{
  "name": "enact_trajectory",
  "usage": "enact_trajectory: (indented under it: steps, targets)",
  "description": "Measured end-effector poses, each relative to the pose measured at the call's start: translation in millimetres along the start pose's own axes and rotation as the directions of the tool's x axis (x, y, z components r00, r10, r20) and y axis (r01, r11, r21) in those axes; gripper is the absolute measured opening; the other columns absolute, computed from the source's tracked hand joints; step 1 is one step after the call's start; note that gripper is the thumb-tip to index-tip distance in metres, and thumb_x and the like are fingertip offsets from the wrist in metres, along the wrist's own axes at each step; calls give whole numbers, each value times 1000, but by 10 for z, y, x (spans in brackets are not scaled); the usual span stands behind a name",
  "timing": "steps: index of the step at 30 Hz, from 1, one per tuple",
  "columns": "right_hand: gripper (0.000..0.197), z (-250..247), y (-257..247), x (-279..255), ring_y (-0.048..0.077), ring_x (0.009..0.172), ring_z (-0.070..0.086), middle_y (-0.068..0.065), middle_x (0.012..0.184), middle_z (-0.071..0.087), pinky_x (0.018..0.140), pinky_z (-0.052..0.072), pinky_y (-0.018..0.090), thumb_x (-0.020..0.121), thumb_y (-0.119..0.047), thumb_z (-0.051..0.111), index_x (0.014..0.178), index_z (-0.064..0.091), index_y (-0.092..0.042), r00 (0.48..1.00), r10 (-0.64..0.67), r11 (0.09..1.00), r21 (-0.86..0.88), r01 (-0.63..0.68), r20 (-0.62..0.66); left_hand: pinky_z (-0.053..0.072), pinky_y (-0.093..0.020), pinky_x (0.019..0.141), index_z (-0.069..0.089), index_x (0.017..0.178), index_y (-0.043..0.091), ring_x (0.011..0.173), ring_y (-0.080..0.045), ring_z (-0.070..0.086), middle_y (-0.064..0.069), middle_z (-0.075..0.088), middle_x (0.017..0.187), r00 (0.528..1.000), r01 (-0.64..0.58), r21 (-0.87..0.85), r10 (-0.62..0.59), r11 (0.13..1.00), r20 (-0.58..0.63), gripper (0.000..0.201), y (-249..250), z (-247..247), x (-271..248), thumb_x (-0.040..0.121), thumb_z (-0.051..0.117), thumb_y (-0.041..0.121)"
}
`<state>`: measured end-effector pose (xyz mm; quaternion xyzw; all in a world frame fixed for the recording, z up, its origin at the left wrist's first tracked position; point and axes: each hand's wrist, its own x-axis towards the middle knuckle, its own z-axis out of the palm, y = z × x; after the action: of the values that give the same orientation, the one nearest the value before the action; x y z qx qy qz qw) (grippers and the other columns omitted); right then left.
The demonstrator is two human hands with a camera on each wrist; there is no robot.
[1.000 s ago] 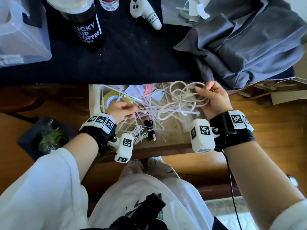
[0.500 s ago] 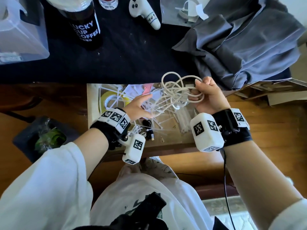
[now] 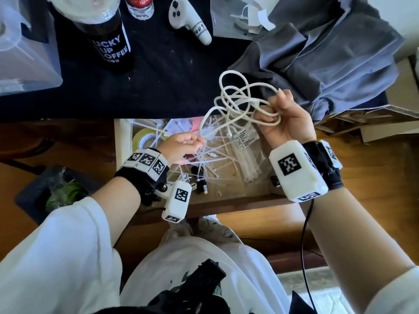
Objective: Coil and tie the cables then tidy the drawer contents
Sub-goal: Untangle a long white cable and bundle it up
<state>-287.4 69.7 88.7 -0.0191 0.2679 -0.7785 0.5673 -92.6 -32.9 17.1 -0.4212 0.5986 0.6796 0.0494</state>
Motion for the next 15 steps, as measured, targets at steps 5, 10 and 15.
enact_trajectory:
  steps: [5,10,15]
  targets:
    - [43,31,-2,7,10,39,35,-4,47,36,47,33,21,55,-4,84,54,43,-17,999,17,995,-96,-14,28,37,-36,109,65,107,17,112,-14,57,1,64,118,996,-86,-5,86,996,-26,18,465,-125,-48,94,55,25]
    - [45,161,2,24,9,38,33,-6,45,33,48,27,20,51,-9,87,50,44,-20,998,34,988,-152,-27,48,42,-44,97,60,109,19,101,-20,58,-4,63,111,979,-58,-455,139,889,147,47,870,-112,-244,90,40,57]
    - [22,455,89,11,12,45,52,0,52,50,48,48,23,63,-7,71,62,50,-13,997,33,967,-255,-14,71,57,-29,58,53,96,12,66,-16,68,-1,69,74,968,-235,-384,252,893,-6,17,1144,29,-390,84,63,6]
